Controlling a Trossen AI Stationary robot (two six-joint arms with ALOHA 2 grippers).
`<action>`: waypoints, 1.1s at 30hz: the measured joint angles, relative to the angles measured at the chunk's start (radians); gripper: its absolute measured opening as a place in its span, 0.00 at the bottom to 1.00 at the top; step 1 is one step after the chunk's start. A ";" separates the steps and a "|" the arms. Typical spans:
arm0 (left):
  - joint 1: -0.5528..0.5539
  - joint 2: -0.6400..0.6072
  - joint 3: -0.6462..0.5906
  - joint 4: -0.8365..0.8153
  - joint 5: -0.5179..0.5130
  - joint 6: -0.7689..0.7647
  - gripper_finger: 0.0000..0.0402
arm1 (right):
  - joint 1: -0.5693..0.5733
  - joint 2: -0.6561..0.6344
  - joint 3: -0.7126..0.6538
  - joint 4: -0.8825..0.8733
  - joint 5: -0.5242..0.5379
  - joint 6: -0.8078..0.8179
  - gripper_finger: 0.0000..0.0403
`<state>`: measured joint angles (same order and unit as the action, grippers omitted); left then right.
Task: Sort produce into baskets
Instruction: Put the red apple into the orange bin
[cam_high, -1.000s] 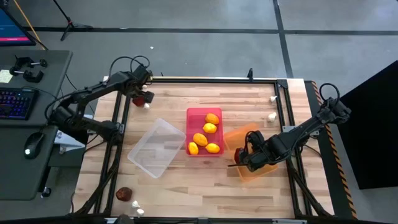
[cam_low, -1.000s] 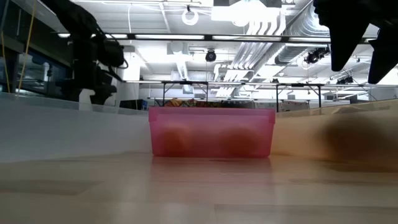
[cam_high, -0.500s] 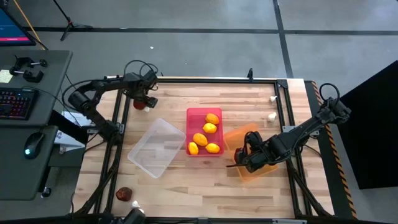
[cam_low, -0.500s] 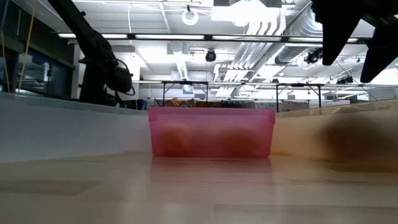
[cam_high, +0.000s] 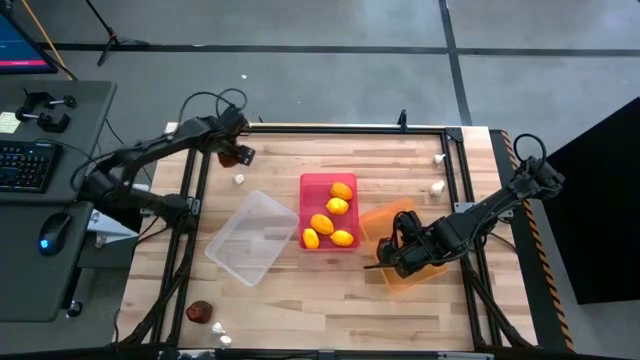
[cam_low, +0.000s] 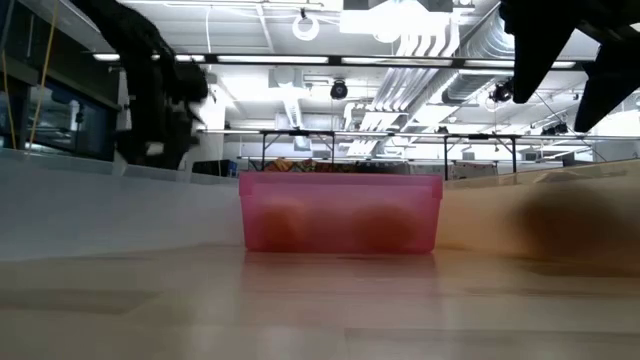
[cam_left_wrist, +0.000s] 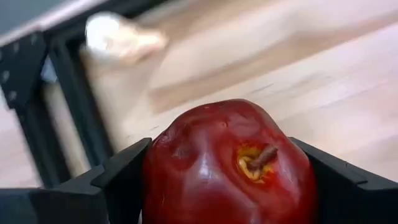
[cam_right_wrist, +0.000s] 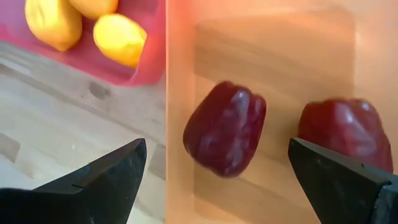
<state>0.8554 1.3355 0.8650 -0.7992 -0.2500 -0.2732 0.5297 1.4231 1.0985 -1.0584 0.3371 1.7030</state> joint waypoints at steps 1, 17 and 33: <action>-0.018 -0.044 0.000 0.015 0.023 -0.018 0.76 | 0.000 0.000 0.000 -0.005 0.015 0.002 0.95; -0.763 -0.103 0.001 0.624 0.016 -0.452 0.76 | -0.126 -0.163 0.082 0.105 0.477 -0.127 0.95; -0.942 0.569 0.517 0.920 0.179 -0.167 0.79 | -0.144 -0.270 0.196 0.102 0.701 -0.455 0.95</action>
<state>-0.0866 1.9049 1.3822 0.1212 -0.0708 -0.4400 0.3859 1.1530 1.2949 -0.9567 1.0378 1.2484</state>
